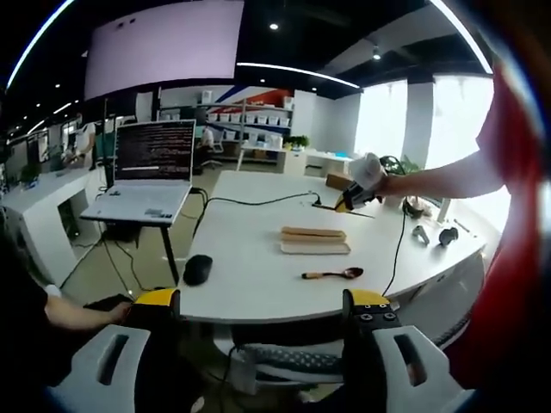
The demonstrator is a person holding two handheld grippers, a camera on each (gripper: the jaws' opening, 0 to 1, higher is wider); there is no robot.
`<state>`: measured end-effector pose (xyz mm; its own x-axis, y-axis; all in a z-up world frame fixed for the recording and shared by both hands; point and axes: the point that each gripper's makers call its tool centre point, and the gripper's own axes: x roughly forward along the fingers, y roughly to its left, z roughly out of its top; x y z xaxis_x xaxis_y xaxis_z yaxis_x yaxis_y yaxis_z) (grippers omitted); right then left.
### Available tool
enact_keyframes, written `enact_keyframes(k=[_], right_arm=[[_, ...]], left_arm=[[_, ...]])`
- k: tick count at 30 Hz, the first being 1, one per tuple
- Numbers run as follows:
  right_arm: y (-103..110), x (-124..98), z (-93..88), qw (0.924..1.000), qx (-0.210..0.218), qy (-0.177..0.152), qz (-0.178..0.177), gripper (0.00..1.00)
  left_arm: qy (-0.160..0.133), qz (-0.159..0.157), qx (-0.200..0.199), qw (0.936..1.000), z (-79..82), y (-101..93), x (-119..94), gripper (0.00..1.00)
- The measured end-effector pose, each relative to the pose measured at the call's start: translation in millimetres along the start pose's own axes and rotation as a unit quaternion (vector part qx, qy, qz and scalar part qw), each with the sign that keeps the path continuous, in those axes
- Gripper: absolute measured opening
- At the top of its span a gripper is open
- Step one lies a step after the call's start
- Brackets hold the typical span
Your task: Arrange the utensils inside the cutlery case until each visible utensil rests in its matching compartment.
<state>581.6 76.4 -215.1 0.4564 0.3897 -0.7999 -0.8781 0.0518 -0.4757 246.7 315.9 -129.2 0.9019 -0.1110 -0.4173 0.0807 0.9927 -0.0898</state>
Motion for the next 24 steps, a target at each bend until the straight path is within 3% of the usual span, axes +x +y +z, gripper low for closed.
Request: enact_keyframes(k=[15, 18, 19, 21, 24], right_arm=[[-5.0, 11.1, -3.5, 0.9999, -0.005, 0.008, 0.004, 0.0], [-8.6, 14.1, -6.5, 0.9996, 0.025, 0.001, 0.01, 0.0], [-8.3, 15.4, -5.6, 0.9984, 0.055, -0.009, 0.014, 0.0], [-12.2, 17.2, -1.7, 0.9876, 0.148, -0.041, 0.029, 0.0], [-21.7, 17.0, -9.1, 0.9881, 0.149, -0.035, 0.015, 0.0]], left_arm=[[-0.006, -0.009, -0.006, 0.9999, 2.3, 2.2, 2.9, 0.79], [-0.005, -0.009, 0.0, 0.9999, 3.0, 2.9, 3.7, 0.79], [-0.006, -0.011, -0.002, 0.9999, 3.6, 2.4, 4.1, 0.79], [-0.012, -0.016, -0.005, 0.9998, 6.8, 0.6, 4.9, 0.79], [-0.019, -0.026, 0.002, 0.9995, 11.3, -3.4, 6.5, 0.77]])
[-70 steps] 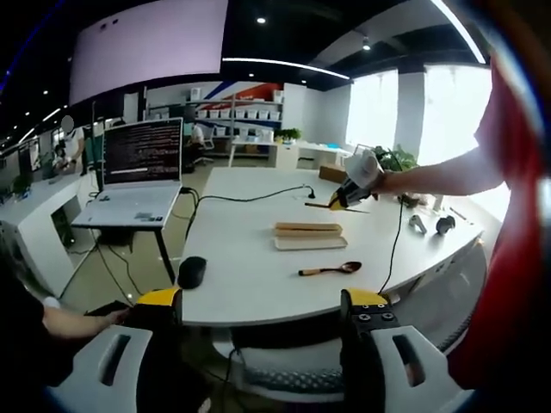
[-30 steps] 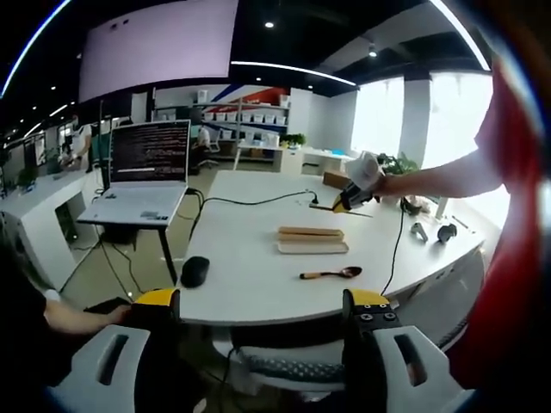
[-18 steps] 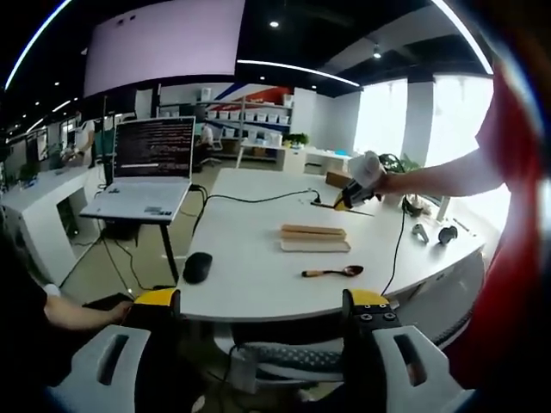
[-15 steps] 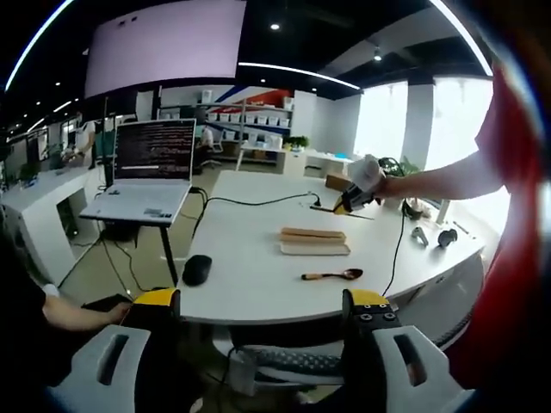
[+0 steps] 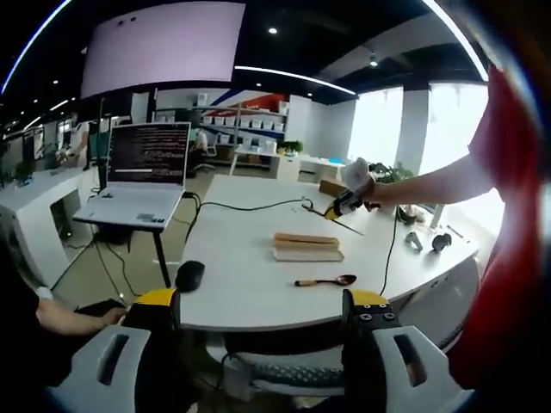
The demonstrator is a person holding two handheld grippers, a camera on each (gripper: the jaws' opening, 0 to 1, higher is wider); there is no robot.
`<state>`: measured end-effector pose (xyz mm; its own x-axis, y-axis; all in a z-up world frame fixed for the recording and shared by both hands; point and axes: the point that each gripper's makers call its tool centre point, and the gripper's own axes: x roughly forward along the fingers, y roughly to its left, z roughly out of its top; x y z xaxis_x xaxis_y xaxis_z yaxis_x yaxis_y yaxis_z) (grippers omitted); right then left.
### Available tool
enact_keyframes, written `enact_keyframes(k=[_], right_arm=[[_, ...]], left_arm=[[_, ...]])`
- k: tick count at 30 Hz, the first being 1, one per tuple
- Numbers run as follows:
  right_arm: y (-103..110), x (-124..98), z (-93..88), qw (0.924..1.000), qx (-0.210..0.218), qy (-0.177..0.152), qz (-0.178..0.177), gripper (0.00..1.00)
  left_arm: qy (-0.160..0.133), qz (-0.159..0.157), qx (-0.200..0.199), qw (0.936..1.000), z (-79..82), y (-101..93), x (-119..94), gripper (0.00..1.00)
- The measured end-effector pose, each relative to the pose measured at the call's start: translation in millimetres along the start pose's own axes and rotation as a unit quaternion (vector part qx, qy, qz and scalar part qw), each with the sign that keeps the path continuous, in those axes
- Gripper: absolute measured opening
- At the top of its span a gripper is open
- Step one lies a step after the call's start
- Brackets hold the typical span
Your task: Arrange the utensils inside the cutlery case until each visible utensil rests in its matching compartment.
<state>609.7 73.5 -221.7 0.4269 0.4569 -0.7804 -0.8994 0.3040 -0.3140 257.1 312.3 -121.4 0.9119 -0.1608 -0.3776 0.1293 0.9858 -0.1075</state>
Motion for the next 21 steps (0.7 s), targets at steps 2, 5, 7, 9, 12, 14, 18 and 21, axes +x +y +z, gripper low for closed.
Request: enact_keyframes(k=[2, 5, 7, 9, 12, 14, 18, 21], right_arm=[[-1.4, 1.5, -0.9, 0.9997, -0.026, 0.002, -0.003, 0.0], [2.3, 4.9, -6.3, 0.9975, -0.069, 0.017, -0.003, 0.0], [2.7, 7.7, -11.2, 0.9962, -0.083, 0.027, -0.005, 0.0], [3.3, 9.6, -14.9, 0.9959, -0.085, 0.031, -0.001, 0.0], [3.9, 6.5, -12.3, 0.9963, -0.082, 0.027, -0.003, 0.0], [5.8, 6.8, -10.4, 0.9964, -0.081, 0.024, -0.001, 0.0], [7.2, 7.4, -9.6, 0.9957, -0.088, 0.027, -0.002, 0.0], [8.4, 6.4, -10.9, 0.9947, -0.098, 0.03, -0.004, 0.0]], left_arm=[[-0.003, -0.006, 0.002, 1.0, 2.2, -2.8, -0.1, 0.72], [-0.004, -0.008, -0.007, 0.9999, 2.0, -3.8, 1.3, 0.75], [0.0, -0.009, -0.003, 1.0, 0.1, -3.8, 2.0, 0.75], [0.0, -0.011, -0.005, 0.9999, 0.0, -3.8, 2.2, 0.76], [0.001, -0.012, -0.007, 0.9999, 1.4, -4.9, 3.2, 0.77], [-0.003, -0.01, -0.01, 0.9999, 3.0, -4.6, 3.8, 0.77], [0.006, -0.015, -0.007, 0.9998, 0.6, -8.4, 6.8, 0.77], [0.004, -0.017, -0.005, 0.9998, 4.0, -9.8, 8.0, 0.77]])
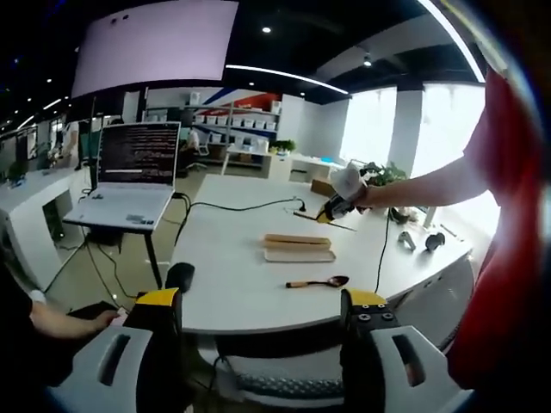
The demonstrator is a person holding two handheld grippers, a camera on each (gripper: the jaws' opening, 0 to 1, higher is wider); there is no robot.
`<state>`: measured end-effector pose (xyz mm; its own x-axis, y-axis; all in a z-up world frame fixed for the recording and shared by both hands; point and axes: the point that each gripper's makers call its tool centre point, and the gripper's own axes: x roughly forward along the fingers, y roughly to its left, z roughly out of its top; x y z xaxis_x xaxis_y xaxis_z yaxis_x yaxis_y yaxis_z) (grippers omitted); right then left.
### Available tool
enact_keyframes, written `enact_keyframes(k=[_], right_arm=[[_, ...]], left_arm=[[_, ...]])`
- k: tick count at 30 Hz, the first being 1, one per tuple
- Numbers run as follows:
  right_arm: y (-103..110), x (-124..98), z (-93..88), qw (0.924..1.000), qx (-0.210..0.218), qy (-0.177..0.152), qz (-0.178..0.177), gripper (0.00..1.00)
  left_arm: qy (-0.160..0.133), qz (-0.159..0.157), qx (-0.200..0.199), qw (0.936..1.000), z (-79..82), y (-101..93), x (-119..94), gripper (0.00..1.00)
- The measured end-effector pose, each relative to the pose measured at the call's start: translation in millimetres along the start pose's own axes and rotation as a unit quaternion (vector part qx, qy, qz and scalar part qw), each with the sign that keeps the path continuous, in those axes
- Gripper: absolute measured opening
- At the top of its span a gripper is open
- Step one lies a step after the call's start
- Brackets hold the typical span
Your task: Arrange the utensils inside the cutlery case until each visible utensil rests in its matching compartment.
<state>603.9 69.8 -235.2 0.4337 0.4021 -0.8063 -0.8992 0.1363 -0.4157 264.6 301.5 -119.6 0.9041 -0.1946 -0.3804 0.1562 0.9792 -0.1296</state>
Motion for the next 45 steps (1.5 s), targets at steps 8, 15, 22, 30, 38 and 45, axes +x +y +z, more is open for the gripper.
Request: enact_keyframes(k=[8, 15, 22, 30, 38, 45], right_arm=[[-3.2, 2.5, -10.1, 1.0, 0.005, 0.007, 0.004, 0.0], [-0.8, 3.2, -10.9, 0.9999, 0.005, 0.011, 0.006, 0.0], [3.3, 3.9, -2.6, 0.9999, 0.001, 0.009, 0.007, 0.0], [-3.7, 11.1, -0.8, 0.9999, 0.007, 0.006, 0.011, 0.0], [-2.8, 22.6, -4.0, 0.9993, 0.024, 0.007, 0.029, 0.0], [-5.9, 30.4, -4.0, 0.999, 0.023, 0.01, 0.037, 0.0]], left_arm=[[-0.004, 0.0, 0.001, 1.0, 4.4, 0.7, 2.8, 0.77], [0.001, 0.003, -0.001, 1.0, 1.5, 1.6, 1.9, 0.77], [0.002, 0.004, 0.002, 1.0, 1.4, 2.7, 0.6, 0.77], [0.01, 0.007, 0.003, 0.9999, -2.2, 4.1, -0.6, 0.77], [0.013, 0.006, 0.005, 0.9999, -2.8, 6.0, 0.7, 0.77], [0.015, 0.007, 0.006, 0.9998, -2.9, 5.5, 0.4, 0.77]])
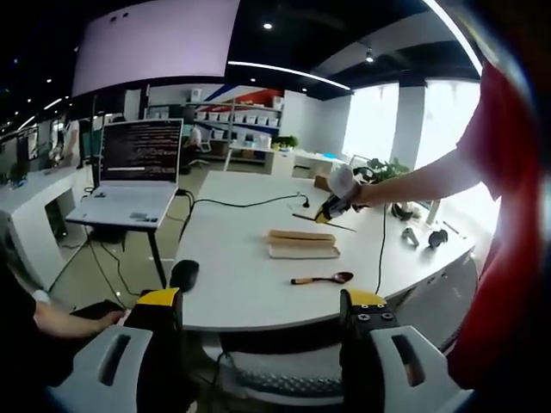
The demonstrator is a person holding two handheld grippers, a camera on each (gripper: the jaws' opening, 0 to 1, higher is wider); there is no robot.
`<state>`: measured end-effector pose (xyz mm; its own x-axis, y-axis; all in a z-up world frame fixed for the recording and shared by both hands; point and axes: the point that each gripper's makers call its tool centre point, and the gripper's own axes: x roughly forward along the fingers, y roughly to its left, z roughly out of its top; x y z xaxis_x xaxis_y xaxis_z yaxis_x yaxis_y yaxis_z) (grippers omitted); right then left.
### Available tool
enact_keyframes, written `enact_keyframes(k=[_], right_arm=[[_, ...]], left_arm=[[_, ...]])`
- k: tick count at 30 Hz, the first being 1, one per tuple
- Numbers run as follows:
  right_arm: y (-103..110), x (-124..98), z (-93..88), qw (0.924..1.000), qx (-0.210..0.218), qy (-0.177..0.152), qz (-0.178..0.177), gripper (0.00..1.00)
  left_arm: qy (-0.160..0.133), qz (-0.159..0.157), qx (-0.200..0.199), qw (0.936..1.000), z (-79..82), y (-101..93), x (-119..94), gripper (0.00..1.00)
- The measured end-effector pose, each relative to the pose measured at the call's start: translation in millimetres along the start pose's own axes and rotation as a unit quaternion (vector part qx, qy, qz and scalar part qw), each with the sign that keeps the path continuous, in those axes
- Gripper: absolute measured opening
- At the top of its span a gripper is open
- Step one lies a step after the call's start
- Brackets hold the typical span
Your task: Arrange the utensils inside the cutlery case until each visible utensil rests in its matching compartment.
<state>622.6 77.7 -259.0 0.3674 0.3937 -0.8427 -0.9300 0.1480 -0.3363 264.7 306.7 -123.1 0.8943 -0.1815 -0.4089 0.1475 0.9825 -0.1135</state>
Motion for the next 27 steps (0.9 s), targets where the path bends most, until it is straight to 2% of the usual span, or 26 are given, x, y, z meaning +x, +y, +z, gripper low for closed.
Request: enact_keyframes(k=[4, 10, 14, 27], right_arm=[[-3.6, 3.4, 0.5, 1.0, -0.004, -0.003, 0.001, 0.0], [-1.6, 6.7, -2.2, 1.0, 0.001, 0.0, 0.006, 0.0], [-3.6, 8.0, -0.6, 1.0, 0.002, -0.004, 0.006, 0.0], [13.3, 10.3, 1.9, 0.9999, 0.0, 0.003, 0.015, 0.0]], left_arm=[[0.009, -0.004, 0.003, 0.9999, -1.9, -4.8, 2.0, 0.77], [0.0, 0.001, 0.004, 1.0, 4.0, -5.0, 2.7, 0.77], [0.006, 0.001, 0.009, 0.9999, 0.8, -7.8, 2.8, 0.77], [0.003, 0.01, 0.007, 0.9999, 0.9, -9.8, -1.9, 0.76]])
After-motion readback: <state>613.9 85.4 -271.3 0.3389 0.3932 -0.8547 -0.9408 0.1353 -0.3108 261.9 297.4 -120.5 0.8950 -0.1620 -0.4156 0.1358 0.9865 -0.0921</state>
